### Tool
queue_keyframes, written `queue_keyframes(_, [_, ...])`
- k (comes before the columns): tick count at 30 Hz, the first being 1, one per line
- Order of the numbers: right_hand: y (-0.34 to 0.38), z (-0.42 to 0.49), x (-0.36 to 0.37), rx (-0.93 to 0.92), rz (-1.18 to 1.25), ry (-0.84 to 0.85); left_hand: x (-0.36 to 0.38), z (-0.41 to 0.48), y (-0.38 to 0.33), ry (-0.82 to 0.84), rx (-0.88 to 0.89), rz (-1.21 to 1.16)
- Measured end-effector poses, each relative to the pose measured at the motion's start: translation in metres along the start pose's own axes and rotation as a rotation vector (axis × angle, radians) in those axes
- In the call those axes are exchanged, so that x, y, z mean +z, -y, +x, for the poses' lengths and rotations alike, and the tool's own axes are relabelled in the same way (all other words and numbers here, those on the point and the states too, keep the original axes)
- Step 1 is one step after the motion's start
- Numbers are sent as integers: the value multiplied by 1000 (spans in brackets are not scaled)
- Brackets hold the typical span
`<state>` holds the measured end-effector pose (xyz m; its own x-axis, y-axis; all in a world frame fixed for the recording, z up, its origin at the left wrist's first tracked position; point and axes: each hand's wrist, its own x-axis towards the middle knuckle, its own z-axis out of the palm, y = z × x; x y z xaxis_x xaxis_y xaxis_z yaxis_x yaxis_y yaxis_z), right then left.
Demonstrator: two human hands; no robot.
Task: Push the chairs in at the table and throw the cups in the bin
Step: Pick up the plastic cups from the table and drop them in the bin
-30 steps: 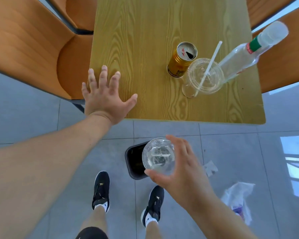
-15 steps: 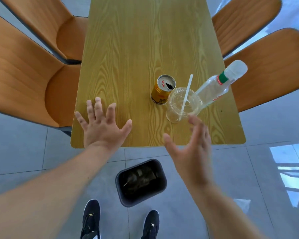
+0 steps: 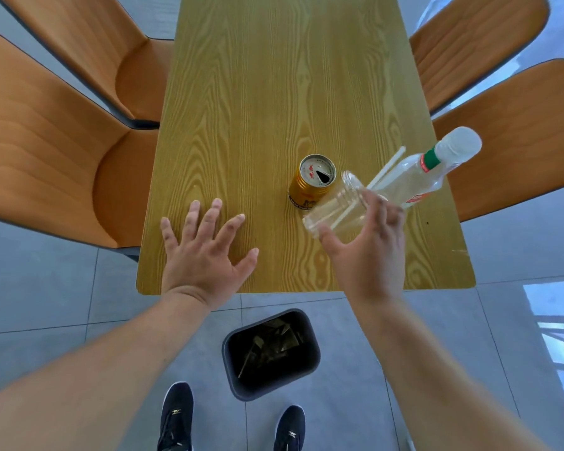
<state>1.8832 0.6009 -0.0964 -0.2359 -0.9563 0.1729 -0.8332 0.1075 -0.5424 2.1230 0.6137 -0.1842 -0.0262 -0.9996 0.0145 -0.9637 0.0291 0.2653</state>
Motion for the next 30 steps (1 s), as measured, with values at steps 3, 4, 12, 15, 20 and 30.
queue_keyframes(3, [-6, -8, 7, -13, 40, -16, 2, -1, 0, -12, -3, -4])
queue_keyframes(4, [-5, -9, 9, -17, 75, -17, 3, -1, 0, -16, -3, -4])
queue_keyframes(12, [8, -33, 4, -154, 158, 51, 5, -2, 1, -39, 5, -4])
queue_keyframes(15, [8, -62, -8, -249, 165, 94, 5, -2, 1, -45, 6, -11])
queue_keyframes(20, [1, -136, -18, -370, 133, 308, 4, -2, 0, -34, 8, -33])
queue_keyframes(30, [-36, -170, 4, -437, -155, 726, 2, 0, 1, -31, 9, -16])
